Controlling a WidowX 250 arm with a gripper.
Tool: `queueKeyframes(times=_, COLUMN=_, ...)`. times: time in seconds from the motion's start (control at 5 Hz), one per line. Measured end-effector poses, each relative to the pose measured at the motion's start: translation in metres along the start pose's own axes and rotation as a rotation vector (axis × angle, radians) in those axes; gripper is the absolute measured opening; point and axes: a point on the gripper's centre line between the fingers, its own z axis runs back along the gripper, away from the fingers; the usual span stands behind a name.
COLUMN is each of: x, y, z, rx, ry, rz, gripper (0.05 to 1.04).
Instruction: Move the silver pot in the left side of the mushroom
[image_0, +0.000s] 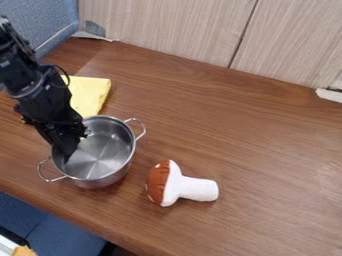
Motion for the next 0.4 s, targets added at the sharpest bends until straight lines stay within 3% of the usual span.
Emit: queueKeyframes(times=0.4, x=-0.0026, y=-0.0030, z=-0.0088, rx=0.005, ry=0.046, rz=-0.009, gripper=0.102)
